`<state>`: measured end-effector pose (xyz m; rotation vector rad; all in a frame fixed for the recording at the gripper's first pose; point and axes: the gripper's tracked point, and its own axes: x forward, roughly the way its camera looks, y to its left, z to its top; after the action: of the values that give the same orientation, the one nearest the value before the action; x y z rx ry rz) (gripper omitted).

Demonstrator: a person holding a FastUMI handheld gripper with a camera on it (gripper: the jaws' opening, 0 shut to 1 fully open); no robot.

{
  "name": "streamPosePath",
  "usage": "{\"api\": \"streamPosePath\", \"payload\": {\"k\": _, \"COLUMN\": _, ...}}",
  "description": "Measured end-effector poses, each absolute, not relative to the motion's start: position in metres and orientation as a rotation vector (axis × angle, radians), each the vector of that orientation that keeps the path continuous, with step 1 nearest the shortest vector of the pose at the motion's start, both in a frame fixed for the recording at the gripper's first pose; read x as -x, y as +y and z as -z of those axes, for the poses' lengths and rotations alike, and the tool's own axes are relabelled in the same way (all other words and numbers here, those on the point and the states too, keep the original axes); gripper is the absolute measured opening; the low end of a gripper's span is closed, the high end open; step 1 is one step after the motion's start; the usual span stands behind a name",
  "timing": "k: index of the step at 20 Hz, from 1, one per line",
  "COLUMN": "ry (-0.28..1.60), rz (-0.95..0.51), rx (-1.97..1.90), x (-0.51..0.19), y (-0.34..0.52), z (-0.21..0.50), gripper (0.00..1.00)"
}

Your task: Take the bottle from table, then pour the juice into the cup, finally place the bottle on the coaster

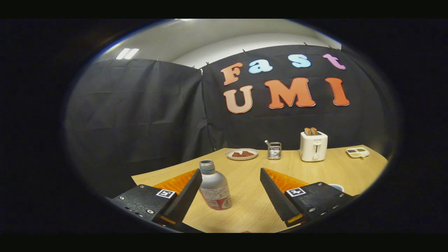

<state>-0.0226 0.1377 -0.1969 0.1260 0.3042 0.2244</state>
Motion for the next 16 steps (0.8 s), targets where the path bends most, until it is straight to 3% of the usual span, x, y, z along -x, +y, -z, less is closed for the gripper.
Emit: {"api": "streamPosePath", "payload": {"k": 16, "ry": 0.436, "rz": -0.163, "rx": -0.163, "x": 0.005, "y": 0.184, "z": 0.279, "gripper": 0.98}}
